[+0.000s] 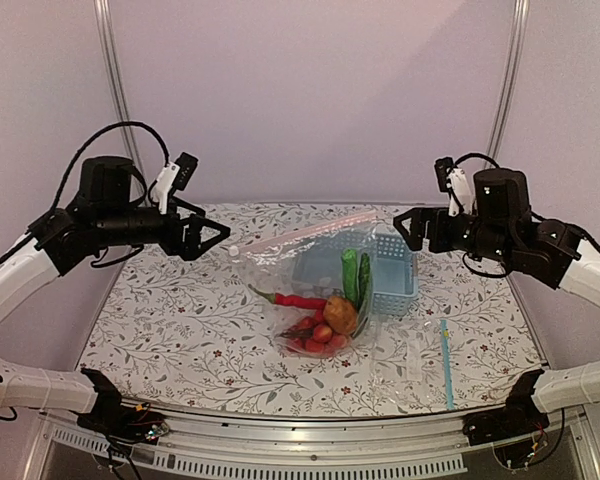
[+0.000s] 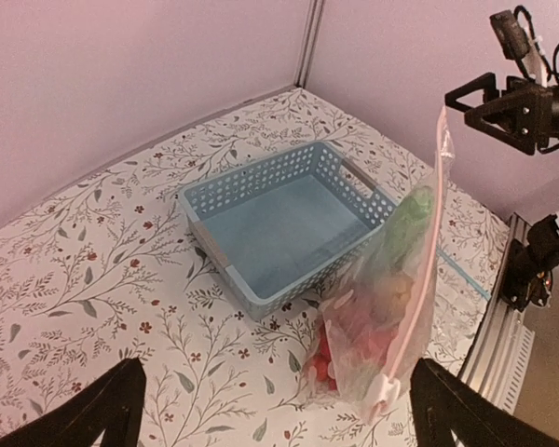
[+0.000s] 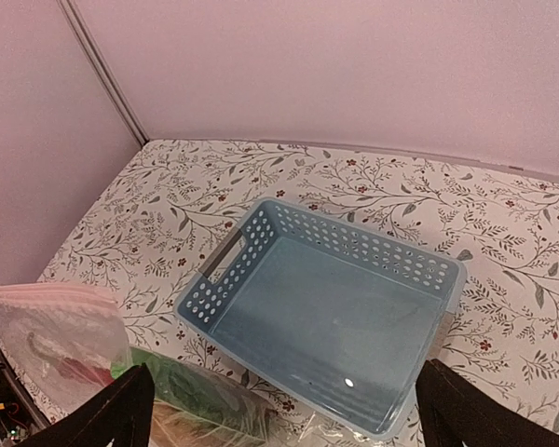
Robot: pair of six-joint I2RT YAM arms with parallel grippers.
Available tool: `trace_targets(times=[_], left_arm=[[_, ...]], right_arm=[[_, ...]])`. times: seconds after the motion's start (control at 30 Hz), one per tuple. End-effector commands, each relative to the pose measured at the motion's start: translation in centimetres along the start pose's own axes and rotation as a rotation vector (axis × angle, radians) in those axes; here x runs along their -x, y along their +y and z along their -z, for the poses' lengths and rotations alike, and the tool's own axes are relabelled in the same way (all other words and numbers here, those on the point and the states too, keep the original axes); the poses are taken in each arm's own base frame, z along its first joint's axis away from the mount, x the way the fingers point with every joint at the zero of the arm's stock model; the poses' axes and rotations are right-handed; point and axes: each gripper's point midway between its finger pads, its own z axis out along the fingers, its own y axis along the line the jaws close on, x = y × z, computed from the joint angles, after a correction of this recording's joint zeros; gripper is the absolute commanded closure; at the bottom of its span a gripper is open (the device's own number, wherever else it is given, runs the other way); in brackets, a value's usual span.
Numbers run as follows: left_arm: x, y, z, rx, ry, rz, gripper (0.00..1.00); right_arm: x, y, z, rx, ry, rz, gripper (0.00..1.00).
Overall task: Place the food in the zip-top bag and seal the zipper
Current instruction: Reset both arms
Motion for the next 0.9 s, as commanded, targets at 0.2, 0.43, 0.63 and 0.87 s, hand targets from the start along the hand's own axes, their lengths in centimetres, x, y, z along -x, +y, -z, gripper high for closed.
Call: trace_targets(times=[0.2,0.43,0.63,0.87], left_arm=[[1.0,9.3,2.0,0.271,-0.179,0.166,0.01],[-1.1,16.8,5.6,0.472,-0.239,0.270,0.00],[-3.2,23.3,9.4,0.626,-0.377,0.386,0.00],[-8.7,28.7,9.3,0.807,-0.375,0.471,0.01]], right_arm=[[-1.9,-8.4,-0.8,-0.151,0.073,-0.074,0.01],[-3.2,-15.8,-0.8,-0.294,0.096,-0.150,0.01],[-3.9,-20.9,-0.5,-0.382,0.077,-0.224,0.01],[-3.8,-26.2,0.9,-0.490,-0.037,-0.285,0.01]])
